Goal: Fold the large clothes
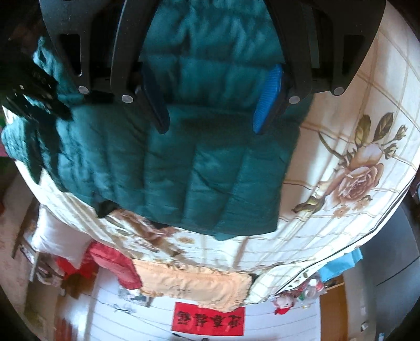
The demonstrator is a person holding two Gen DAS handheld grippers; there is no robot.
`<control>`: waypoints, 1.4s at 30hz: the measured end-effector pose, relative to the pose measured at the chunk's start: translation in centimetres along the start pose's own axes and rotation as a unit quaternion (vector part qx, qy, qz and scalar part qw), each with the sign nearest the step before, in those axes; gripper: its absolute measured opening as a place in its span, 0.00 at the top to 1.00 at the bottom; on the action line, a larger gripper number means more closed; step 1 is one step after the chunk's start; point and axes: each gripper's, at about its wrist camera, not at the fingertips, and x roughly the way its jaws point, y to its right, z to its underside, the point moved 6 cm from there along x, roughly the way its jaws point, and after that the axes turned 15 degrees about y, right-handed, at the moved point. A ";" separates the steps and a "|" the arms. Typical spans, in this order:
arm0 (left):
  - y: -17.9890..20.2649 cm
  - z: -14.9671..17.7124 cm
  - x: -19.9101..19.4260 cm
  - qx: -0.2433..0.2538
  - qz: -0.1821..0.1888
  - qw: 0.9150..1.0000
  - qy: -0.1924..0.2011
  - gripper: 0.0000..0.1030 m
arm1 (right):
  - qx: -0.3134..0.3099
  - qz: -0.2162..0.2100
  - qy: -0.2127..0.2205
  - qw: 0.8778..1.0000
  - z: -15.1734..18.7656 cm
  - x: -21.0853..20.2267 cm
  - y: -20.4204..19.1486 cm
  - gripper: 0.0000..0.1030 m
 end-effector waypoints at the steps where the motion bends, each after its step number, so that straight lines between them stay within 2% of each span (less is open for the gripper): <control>1: 0.4 0.2 -0.5 0.002 0.004 1.000 0.000 0.36 | 0.004 -0.001 0.001 1.000 -0.1 -0.5 0.1 0.50; 6: 3.2 1.4 -2.0 0.019 0.030 0.999 -0.007 0.36 | 0.008 -0.011 0.025 1.000 -0.3 -4.0 0.2 0.50; 9: 4.4 1.9 -2.6 0.023 0.040 0.999 -0.007 0.36 | 0.012 -0.008 0.035 0.999 0.1 -6.0 1.0 0.33; 10: 4.7 1.9 -2.8 0.024 0.041 0.999 -0.007 0.36 | 0.013 -0.006 0.036 0.999 0.2 -6.4 1.1 0.32; 19: 7.1 2.9 -3.8 0.027 0.050 0.998 -0.011 0.36 | 0.022 -0.003 0.037 0.999 1.9 -8.8 2.6 0.32; 42: 7.2 3.3 -3.8 0.030 0.044 0.999 -0.008 0.36 | 0.027 -0.008 0.023 0.999 2.8 -7.8 2.2 0.32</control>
